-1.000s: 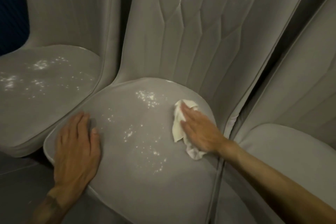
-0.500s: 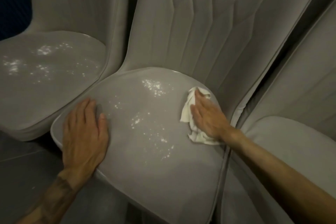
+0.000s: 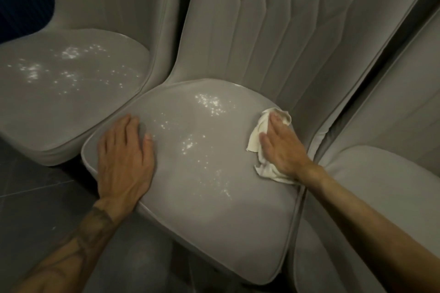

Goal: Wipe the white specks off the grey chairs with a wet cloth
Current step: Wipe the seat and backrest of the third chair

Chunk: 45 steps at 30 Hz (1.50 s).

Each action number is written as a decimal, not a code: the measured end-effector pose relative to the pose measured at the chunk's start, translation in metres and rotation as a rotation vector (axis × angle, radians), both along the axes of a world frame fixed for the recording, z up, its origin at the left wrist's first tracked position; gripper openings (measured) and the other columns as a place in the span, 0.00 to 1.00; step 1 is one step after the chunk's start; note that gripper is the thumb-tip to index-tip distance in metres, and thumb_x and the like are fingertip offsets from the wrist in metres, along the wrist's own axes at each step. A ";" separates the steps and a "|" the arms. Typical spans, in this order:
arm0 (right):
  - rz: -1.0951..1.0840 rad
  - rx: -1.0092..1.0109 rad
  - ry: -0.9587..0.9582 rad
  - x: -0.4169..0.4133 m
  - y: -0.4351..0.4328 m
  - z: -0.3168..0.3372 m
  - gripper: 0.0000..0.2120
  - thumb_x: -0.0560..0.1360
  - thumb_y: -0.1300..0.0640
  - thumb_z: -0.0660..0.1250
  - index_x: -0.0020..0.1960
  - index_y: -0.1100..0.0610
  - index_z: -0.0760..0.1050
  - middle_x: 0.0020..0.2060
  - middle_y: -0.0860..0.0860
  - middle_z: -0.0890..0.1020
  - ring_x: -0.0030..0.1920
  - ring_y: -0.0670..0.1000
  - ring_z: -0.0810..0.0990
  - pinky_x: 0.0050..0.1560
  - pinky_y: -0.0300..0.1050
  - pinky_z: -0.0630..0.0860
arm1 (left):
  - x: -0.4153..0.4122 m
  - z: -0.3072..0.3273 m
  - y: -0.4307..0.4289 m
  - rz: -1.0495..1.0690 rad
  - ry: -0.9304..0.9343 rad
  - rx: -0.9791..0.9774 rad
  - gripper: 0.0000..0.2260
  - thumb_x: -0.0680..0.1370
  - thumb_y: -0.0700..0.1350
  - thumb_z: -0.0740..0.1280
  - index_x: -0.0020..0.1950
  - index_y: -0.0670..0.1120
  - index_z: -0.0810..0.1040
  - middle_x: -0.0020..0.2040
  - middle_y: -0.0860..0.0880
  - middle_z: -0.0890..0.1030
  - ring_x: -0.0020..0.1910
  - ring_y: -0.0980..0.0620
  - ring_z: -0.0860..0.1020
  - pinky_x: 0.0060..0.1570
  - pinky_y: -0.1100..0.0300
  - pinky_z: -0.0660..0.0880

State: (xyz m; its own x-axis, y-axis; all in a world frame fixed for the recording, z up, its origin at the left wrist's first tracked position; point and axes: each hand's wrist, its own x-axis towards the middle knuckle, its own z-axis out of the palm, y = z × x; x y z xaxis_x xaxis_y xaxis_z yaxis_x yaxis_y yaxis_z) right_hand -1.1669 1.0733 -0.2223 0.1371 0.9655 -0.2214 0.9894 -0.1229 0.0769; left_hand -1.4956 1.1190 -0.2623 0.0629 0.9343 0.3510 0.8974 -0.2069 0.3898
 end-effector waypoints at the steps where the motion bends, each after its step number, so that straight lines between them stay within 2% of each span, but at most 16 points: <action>1: 0.008 0.000 -0.001 -0.011 -0.002 -0.002 0.32 0.88 0.46 0.43 0.83 0.66 0.45 0.83 0.65 0.44 0.84 0.62 0.43 0.83 0.54 0.43 | 0.000 0.001 -0.001 0.000 0.000 -0.003 0.26 0.86 0.53 0.49 0.76 0.38 0.68 0.75 0.36 0.71 0.73 0.36 0.70 0.75 0.38 0.64; 3: 0.104 0.086 0.121 -0.049 -0.022 -0.016 0.31 0.88 0.47 0.39 0.83 0.65 0.41 0.83 0.62 0.42 0.84 0.59 0.41 0.83 0.52 0.42 | 0.000 0.002 -0.001 0.004 -0.004 -0.005 0.26 0.85 0.53 0.50 0.76 0.38 0.68 0.75 0.36 0.71 0.73 0.36 0.70 0.75 0.38 0.63; 6: 0.325 0.139 0.381 -0.097 -0.068 -0.025 0.33 0.85 0.40 0.37 0.85 0.55 0.39 0.85 0.51 0.41 0.84 0.49 0.39 0.83 0.45 0.38 | 0.000 0.002 -0.002 -0.008 -0.003 0.002 0.26 0.85 0.53 0.50 0.76 0.38 0.68 0.75 0.36 0.71 0.73 0.36 0.70 0.75 0.38 0.63; 8: 0.304 0.134 0.425 -0.085 -0.079 -0.018 0.32 0.85 0.41 0.39 0.84 0.53 0.37 0.84 0.48 0.40 0.84 0.46 0.39 0.83 0.43 0.37 | -0.001 0.002 -0.002 -0.008 -0.006 0.002 0.26 0.86 0.53 0.49 0.76 0.38 0.68 0.75 0.36 0.71 0.73 0.36 0.69 0.75 0.39 0.62; 12: 0.079 0.104 0.175 -0.032 -0.079 -0.009 0.33 0.83 0.47 0.32 0.83 0.64 0.43 0.83 0.60 0.42 0.85 0.55 0.43 0.83 0.49 0.43 | -0.002 0.000 -0.002 -0.007 0.000 0.008 0.27 0.86 0.53 0.48 0.76 0.38 0.68 0.75 0.36 0.71 0.74 0.36 0.69 0.76 0.39 0.62; 15: 0.000 0.141 0.222 -0.062 -0.086 -0.015 0.36 0.82 0.45 0.30 0.84 0.63 0.43 0.83 0.59 0.41 0.85 0.55 0.40 0.84 0.51 0.42 | -0.002 0.000 -0.001 0.006 0.004 0.017 0.25 0.85 0.52 0.50 0.75 0.38 0.70 0.74 0.36 0.72 0.73 0.36 0.70 0.74 0.38 0.65; 21: 0.342 0.144 0.351 -0.167 -0.074 -0.021 0.35 0.81 0.43 0.36 0.84 0.58 0.40 0.84 0.54 0.42 0.84 0.52 0.40 0.84 0.49 0.38 | -0.003 -0.003 0.001 0.004 0.027 0.026 0.24 0.86 0.52 0.50 0.74 0.39 0.70 0.75 0.37 0.72 0.72 0.36 0.70 0.73 0.39 0.65; 25: 0.146 0.144 0.345 -0.119 -0.083 -0.013 0.32 0.84 0.47 0.42 0.84 0.58 0.40 0.84 0.53 0.41 0.85 0.51 0.42 0.84 0.45 0.39 | -0.004 -0.004 0.001 -0.001 0.004 0.027 0.25 0.86 0.53 0.49 0.74 0.39 0.70 0.75 0.38 0.72 0.73 0.37 0.70 0.74 0.39 0.65; 27: 0.036 0.130 0.307 -0.127 -0.085 -0.014 0.33 0.83 0.46 0.39 0.84 0.59 0.38 0.84 0.54 0.40 0.84 0.52 0.40 0.84 0.47 0.38 | -0.004 -0.004 0.001 0.006 0.001 0.022 0.24 0.86 0.53 0.49 0.74 0.39 0.70 0.75 0.38 0.72 0.73 0.37 0.70 0.74 0.39 0.65; 29: 0.111 0.146 0.318 -0.165 -0.078 -0.019 0.35 0.81 0.45 0.33 0.84 0.60 0.39 0.84 0.57 0.40 0.84 0.55 0.39 0.84 0.51 0.38 | -0.004 -0.003 0.001 0.008 0.009 0.015 0.24 0.86 0.52 0.49 0.74 0.39 0.71 0.75 0.37 0.72 0.73 0.37 0.70 0.74 0.39 0.65; 32: 0.331 0.169 0.382 -0.199 -0.071 -0.022 0.35 0.81 0.45 0.37 0.85 0.59 0.42 0.84 0.56 0.43 0.85 0.54 0.41 0.84 0.52 0.40 | -0.003 0.000 0.001 -0.010 0.011 -0.029 0.26 0.85 0.53 0.48 0.75 0.38 0.70 0.76 0.37 0.71 0.75 0.37 0.69 0.76 0.39 0.63; 35: 0.299 0.146 0.425 -0.154 -0.077 -0.014 0.33 0.83 0.46 0.42 0.85 0.58 0.43 0.85 0.53 0.45 0.85 0.52 0.45 0.84 0.47 0.41 | -0.004 -0.001 0.000 -0.011 0.011 -0.010 0.25 0.86 0.52 0.49 0.74 0.38 0.70 0.76 0.37 0.71 0.74 0.37 0.69 0.75 0.38 0.64; 38: 0.082 0.137 0.276 -0.079 -0.079 -0.010 0.33 0.83 0.49 0.43 0.84 0.62 0.47 0.84 0.57 0.50 0.83 0.55 0.54 0.83 0.45 0.48 | -0.005 0.000 -0.001 -0.016 0.012 0.001 0.25 0.86 0.52 0.50 0.74 0.38 0.70 0.75 0.36 0.71 0.74 0.36 0.69 0.76 0.38 0.64; 41: -0.187 0.098 0.197 -0.039 -0.041 -0.001 0.29 0.87 0.51 0.48 0.84 0.63 0.47 0.84 0.59 0.50 0.84 0.57 0.51 0.83 0.49 0.50 | -0.004 0.001 -0.001 -0.012 0.011 0.005 0.25 0.85 0.51 0.50 0.74 0.37 0.71 0.74 0.35 0.72 0.73 0.35 0.70 0.75 0.38 0.64; 43: -0.196 0.131 0.153 -0.055 -0.012 -0.003 0.29 0.87 0.50 0.49 0.83 0.64 0.49 0.84 0.62 0.48 0.84 0.58 0.49 0.83 0.50 0.49 | -0.004 0.001 -0.001 -0.010 0.008 -0.007 0.25 0.85 0.51 0.50 0.74 0.37 0.71 0.75 0.35 0.72 0.73 0.35 0.70 0.75 0.39 0.64; 45: -0.025 0.141 0.204 -0.090 0.001 -0.010 0.30 0.86 0.49 0.46 0.83 0.64 0.49 0.84 0.62 0.48 0.84 0.59 0.48 0.83 0.51 0.48 | -0.004 -0.001 0.000 -0.012 0.004 -0.002 0.25 0.86 0.52 0.50 0.74 0.38 0.71 0.75 0.36 0.72 0.73 0.36 0.70 0.75 0.39 0.63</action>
State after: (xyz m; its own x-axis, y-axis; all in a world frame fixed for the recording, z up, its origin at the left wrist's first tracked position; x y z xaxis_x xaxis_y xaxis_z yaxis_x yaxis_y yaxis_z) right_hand -1.2567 1.0747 -0.2325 0.1276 0.9856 -0.1108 0.9792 -0.1430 -0.1438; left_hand -1.4994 1.1188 -0.2637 0.0756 0.9342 0.3485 0.8962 -0.2169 0.3870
